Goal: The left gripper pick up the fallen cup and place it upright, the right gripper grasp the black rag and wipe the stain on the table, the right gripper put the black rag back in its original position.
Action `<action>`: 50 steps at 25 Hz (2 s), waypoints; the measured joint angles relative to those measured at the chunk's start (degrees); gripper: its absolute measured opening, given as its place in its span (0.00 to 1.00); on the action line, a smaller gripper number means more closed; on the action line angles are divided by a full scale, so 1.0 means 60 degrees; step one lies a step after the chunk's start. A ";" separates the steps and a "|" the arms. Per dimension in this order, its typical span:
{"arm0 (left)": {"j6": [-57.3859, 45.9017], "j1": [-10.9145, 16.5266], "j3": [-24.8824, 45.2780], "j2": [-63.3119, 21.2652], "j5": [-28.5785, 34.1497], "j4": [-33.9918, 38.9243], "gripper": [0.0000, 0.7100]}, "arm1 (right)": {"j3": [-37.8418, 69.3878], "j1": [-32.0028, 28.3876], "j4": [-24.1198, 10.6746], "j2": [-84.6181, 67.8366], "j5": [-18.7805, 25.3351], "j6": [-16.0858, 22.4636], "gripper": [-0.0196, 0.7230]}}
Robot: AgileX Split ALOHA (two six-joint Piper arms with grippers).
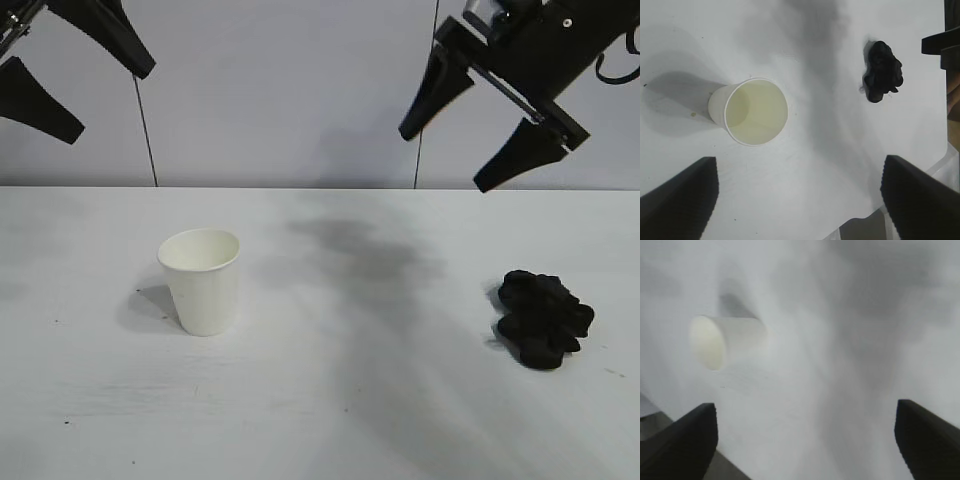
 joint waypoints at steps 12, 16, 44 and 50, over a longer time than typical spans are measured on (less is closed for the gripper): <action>0.0010 0.0000 0.0000 0.0000 -0.0227 -0.0353 0.90 | 0.0000 0.0000 0.1032 0.0000 0.0206 -0.0380 0.93; 0.0010 0.0000 0.0000 0.0000 -0.0227 -0.0353 0.90 | 0.0000 0.0000 0.1053 0.0000 0.0226 -0.0421 0.93; 0.0018 0.0000 0.0000 0.0000 -0.0227 -0.0353 0.90 | 0.0000 0.0000 0.0844 0.0000 0.0367 -0.0450 0.93; 0.0021 0.0000 0.0000 0.0000 -0.0227 -0.0353 0.90 | 0.0000 0.0000 0.0844 0.0000 0.0367 -0.0452 0.93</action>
